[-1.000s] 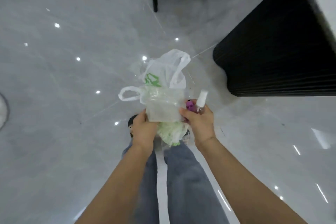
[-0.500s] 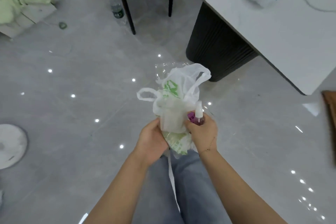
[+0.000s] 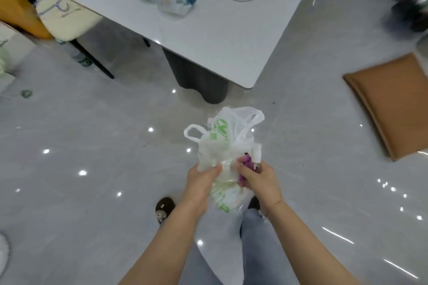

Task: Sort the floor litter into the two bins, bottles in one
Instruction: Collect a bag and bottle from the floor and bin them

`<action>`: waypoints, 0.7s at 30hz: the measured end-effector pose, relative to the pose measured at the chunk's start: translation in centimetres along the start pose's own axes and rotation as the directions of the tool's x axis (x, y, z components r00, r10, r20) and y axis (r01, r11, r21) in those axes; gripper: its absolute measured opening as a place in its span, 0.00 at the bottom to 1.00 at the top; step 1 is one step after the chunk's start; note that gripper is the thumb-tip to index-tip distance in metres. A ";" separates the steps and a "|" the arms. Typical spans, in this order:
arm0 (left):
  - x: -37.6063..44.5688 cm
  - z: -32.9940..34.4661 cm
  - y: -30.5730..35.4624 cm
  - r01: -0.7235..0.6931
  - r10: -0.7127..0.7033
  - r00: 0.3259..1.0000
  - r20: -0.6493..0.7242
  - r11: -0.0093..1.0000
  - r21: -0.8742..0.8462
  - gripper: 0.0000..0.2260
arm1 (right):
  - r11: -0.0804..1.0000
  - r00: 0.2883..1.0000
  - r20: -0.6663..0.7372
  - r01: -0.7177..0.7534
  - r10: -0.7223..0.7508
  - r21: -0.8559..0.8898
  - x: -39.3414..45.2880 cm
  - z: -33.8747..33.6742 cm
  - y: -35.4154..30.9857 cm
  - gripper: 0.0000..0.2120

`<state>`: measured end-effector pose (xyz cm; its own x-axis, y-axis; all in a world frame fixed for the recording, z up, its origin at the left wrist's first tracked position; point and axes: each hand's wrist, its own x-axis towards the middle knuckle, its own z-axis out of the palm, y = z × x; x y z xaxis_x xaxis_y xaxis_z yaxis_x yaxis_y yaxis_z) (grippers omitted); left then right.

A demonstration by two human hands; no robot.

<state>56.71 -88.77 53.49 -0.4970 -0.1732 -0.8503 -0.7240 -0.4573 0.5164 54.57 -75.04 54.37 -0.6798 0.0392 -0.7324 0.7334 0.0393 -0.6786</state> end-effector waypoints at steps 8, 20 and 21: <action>-1.0 21.8 -3.5 -0.165 0.167 0.986 0.010 0.958 0.236 0.07 | 0.990 0.984 -0.105 0.142 -0.142 -0.008 4.5 -24.3 -5.1 0.10; 7.4 47.4 5.6 -0.133 0.078 0.961 0.267 0.972 0.194 0.11 | 0.990 0.986 -0.096 0.137 -0.136 0.006 20.3 -39.7 -19.5 0.08; 8.5 50.6 7.2 -0.136 0.070 0.943 0.324 0.973 0.185 0.13 | 0.990 0.985 -0.104 0.138 -0.136 0.012 22.4 -41.5 -21.8 0.09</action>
<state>23.05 -49.39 55.10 -0.6749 0.0872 -0.7328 -0.7255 -0.2598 0.6373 23.27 -33.57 55.12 -0.7695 0.1369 -0.6239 0.6330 0.0327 -0.7735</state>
